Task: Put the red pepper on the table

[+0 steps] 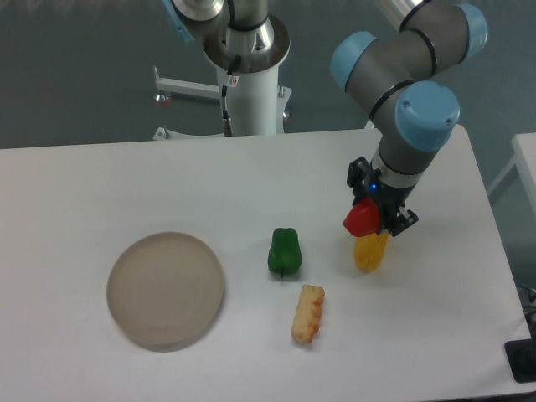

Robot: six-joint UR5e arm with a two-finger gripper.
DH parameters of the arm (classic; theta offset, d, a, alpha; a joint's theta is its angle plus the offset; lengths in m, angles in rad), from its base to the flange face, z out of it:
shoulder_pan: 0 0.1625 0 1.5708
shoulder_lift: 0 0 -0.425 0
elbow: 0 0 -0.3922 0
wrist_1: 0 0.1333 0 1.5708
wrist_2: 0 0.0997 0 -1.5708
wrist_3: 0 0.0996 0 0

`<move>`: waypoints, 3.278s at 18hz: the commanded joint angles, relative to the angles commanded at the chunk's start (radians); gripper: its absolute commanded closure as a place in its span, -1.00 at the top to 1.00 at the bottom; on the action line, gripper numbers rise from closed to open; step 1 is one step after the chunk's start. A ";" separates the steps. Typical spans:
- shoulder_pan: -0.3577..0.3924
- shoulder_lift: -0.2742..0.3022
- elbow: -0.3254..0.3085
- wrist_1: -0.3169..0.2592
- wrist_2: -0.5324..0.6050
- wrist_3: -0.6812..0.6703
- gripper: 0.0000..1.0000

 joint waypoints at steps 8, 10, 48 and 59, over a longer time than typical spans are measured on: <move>0.009 0.015 -0.014 -0.006 0.005 0.015 -0.53; 0.017 0.046 -0.053 -0.008 0.003 0.015 -0.53; -0.232 0.183 -0.554 0.201 0.009 -0.023 1.00; -0.135 0.175 -0.367 0.181 -0.002 -0.023 1.00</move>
